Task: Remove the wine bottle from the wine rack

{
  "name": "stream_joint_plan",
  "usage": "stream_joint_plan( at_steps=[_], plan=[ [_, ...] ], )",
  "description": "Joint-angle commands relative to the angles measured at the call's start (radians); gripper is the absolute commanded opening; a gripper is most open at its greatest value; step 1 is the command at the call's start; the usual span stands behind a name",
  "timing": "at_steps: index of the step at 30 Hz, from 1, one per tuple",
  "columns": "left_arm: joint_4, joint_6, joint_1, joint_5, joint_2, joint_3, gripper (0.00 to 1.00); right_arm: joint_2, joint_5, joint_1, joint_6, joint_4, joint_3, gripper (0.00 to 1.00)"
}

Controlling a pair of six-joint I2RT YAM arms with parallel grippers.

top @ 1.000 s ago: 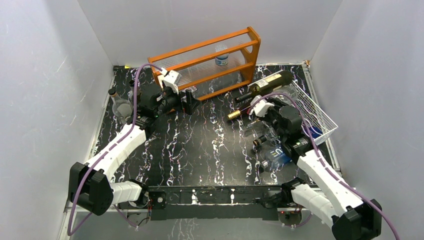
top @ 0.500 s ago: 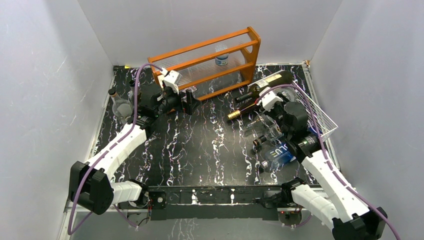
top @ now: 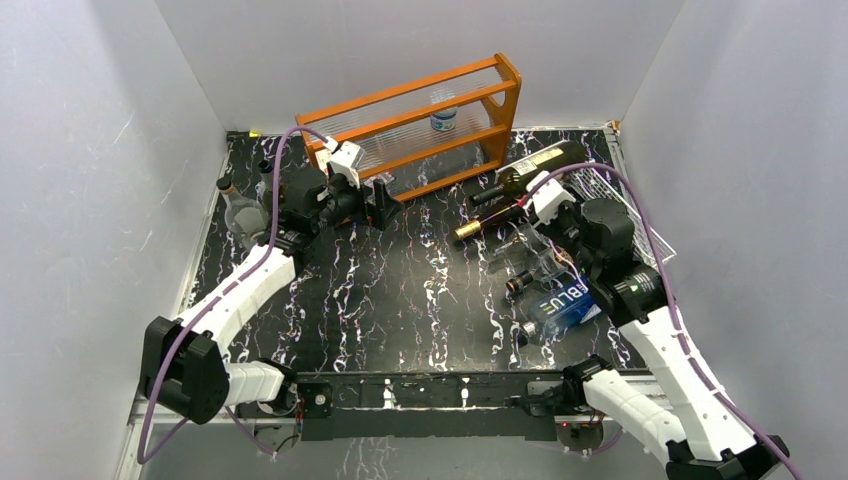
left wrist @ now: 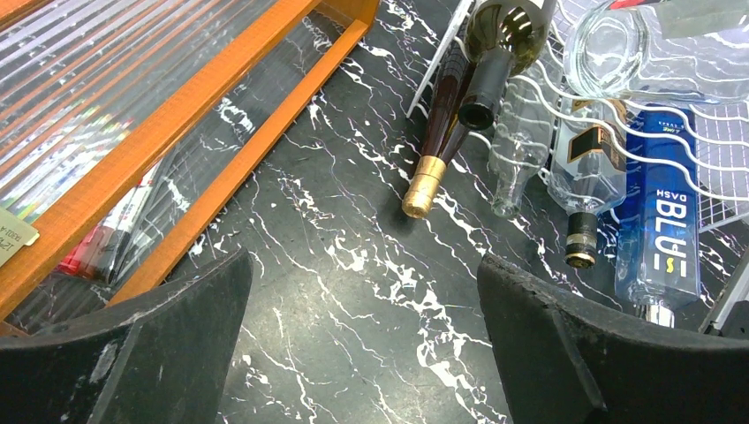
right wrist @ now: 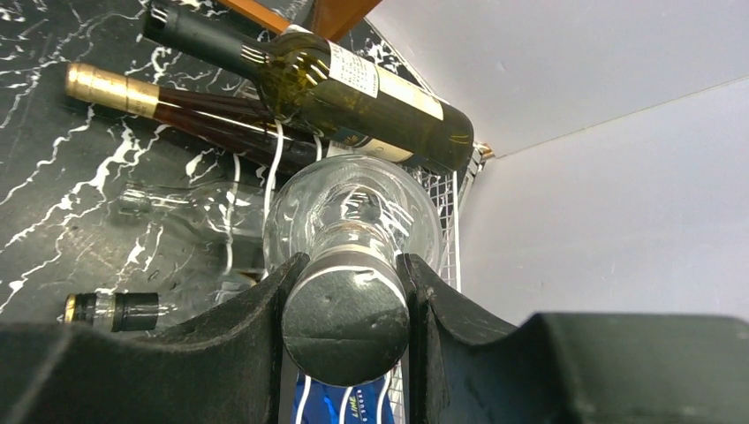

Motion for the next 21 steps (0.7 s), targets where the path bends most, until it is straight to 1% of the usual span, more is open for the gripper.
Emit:
stream_joint_plan(
  at_steps=[1,4,6,9,11,15,18,21],
  plan=[
    [0.009,-0.004,-0.005,0.015,-0.011,0.045,0.98,-0.051,-0.062,0.003,-0.018,0.027,0.128,0.0],
    [0.011,-0.009,-0.005,0.021,-0.003,0.046,0.98,-0.058,-0.098,0.003,-0.008,-0.006,0.165,0.0],
    [0.012,-0.014,-0.005,0.025,0.0,0.047,0.98,-0.043,-0.159,0.003,-0.01,-0.069,0.203,0.0],
    [0.014,-0.02,-0.005,0.03,0.001,0.047,0.98,-0.016,-0.361,0.004,-0.102,-0.216,0.255,0.0],
    [0.015,-0.022,-0.005,0.033,0.0,0.047,0.98,-0.007,-0.433,0.004,-0.118,-0.242,0.247,0.0],
    [0.017,-0.022,-0.007,0.031,0.004,0.044,0.98,0.013,-0.56,0.002,-0.08,-0.242,0.258,0.0],
    [0.015,-0.023,-0.008,0.03,0.007,0.045,0.98,0.023,-0.629,0.004,-0.023,-0.186,0.263,0.0],
    [0.017,-0.026,-0.008,0.037,0.01,0.047,0.98,0.063,-0.754,0.004,0.052,-0.146,0.271,0.0]
  ],
)
